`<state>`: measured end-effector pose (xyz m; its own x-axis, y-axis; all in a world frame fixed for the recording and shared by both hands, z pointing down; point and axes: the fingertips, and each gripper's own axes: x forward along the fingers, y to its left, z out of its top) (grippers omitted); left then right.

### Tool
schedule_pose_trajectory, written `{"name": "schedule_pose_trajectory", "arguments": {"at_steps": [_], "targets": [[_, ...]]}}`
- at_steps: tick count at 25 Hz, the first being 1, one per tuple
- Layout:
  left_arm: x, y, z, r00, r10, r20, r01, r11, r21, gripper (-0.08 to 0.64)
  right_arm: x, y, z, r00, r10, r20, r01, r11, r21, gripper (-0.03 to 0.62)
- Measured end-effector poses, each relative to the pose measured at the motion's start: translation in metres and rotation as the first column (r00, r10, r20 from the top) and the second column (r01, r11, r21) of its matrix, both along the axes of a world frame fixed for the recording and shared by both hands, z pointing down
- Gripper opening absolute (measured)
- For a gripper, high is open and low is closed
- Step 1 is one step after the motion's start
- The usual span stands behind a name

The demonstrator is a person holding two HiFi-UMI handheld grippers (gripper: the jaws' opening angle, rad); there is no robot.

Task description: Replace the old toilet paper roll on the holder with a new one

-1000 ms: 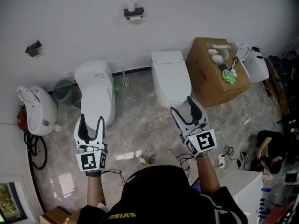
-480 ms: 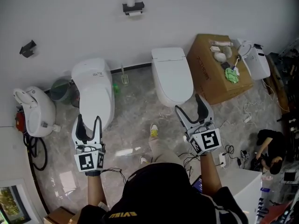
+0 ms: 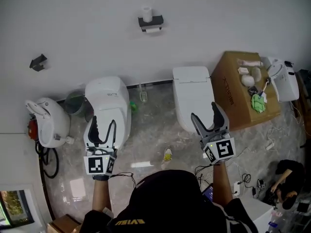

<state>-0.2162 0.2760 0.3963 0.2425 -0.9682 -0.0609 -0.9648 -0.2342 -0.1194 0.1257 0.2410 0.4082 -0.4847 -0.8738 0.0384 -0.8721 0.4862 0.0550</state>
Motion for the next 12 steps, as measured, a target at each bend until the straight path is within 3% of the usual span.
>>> {"name": "schedule_pose_trajectory", "arguments": {"at_steps": [3, 7, 12], "targets": [[0.019, -0.036, -0.008, 1.000, -0.002, -0.025, 0.002, 1.000, 0.014, 0.293, -0.009, -0.035, 0.009, 0.997, -0.077, 0.014, 0.077, 0.997, -0.027, 0.353], [0.040, -0.071, -0.008, 1.000, -0.006, 0.000, 0.006, 1.000, 0.022, 0.293, -0.030, -0.068, 0.011, 0.986, -0.164, 0.010, 0.164, 0.986, -0.030, 0.353], [0.040, -0.109, -0.015, 0.999, -0.027, 0.023, 0.026, 0.999, 0.033, 0.287, -0.048, -0.093, 0.023, 0.967, -0.254, -0.013, 0.252, 0.966, -0.063, 0.353]]}}
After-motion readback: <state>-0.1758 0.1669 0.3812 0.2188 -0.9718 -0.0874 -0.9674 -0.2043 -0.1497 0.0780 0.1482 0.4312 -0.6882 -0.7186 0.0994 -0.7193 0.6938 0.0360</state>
